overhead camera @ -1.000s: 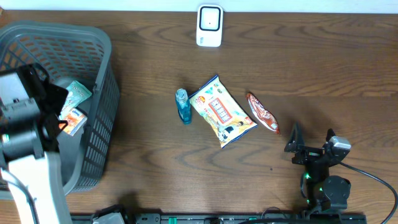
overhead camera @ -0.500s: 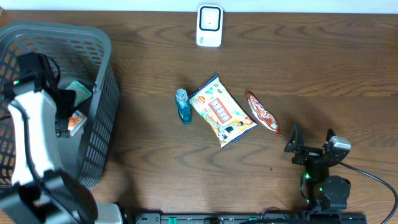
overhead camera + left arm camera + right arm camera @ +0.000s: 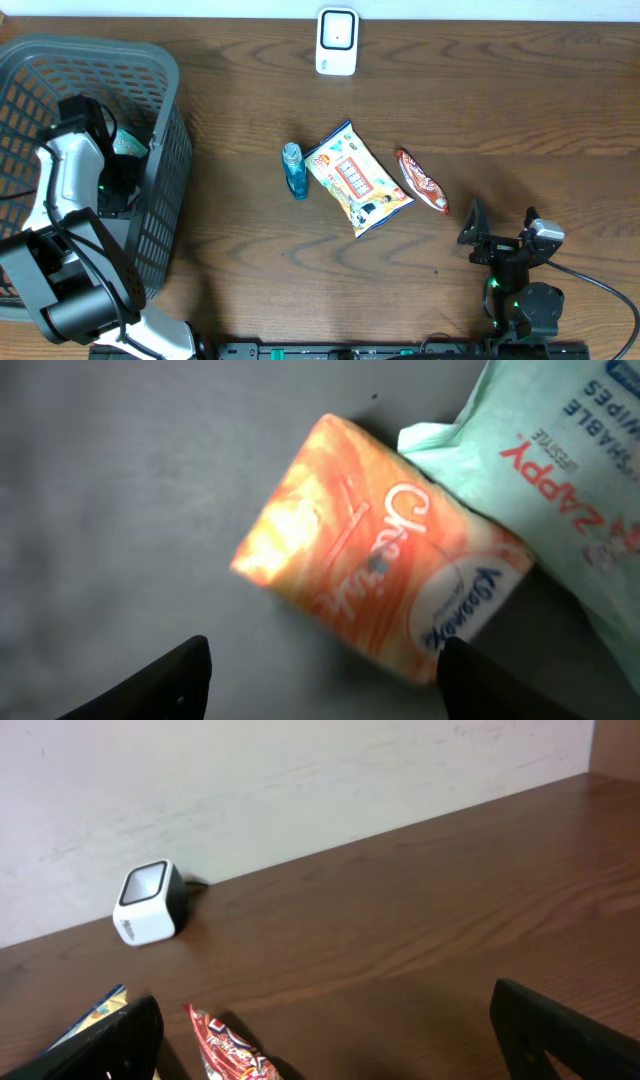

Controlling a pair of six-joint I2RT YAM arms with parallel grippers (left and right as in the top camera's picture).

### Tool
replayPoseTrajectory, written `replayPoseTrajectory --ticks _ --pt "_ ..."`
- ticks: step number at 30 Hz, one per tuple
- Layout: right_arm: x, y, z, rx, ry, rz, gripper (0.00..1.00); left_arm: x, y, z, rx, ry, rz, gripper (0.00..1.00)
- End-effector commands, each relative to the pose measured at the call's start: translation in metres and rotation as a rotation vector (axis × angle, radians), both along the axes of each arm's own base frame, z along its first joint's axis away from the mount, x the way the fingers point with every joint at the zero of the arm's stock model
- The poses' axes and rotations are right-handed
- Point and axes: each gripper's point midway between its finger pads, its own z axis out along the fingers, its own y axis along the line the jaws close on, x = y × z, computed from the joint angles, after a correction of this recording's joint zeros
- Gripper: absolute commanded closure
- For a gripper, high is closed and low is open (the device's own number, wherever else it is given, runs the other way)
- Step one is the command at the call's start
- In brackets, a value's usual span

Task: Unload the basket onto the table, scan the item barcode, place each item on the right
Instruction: 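Move the left gripper into the basket and grasp the orange box, then lift the orange box out and carry it toward the table's right side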

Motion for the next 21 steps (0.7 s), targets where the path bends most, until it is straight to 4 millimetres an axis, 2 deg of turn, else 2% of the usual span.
replayPoseTrajectory --ticks 1,7,10,12,15,21 --pt "0.000 0.002 -0.001 -0.013 0.000 0.008 0.01 -0.005 -0.001 -0.016 0.001 0.001 0.012 0.27" --pt "0.000 0.002 -0.001 -0.013 0.000 0.008 0.01 0.005 0.004 -0.034 0.032 -0.075 0.013 0.28" --pt "0.000 0.002 -0.001 -0.013 0.000 0.008 0.01 0.006 0.004 -0.038 0.040 -0.090 0.012 0.43" --pt "0.000 0.002 -0.001 -0.013 0.000 0.008 0.01 0.006 0.005 -0.041 0.046 -0.096 0.013 0.59" --pt "0.000 0.002 -0.001 -0.013 0.000 0.008 0.01 0.004 0.008 -0.042 0.067 -0.087 0.015 0.92" --pt "0.000 0.002 -0.001 -0.013 0.000 0.008 0.01 0.003 0.015 -0.032 0.116 -0.074 -0.047 0.93"
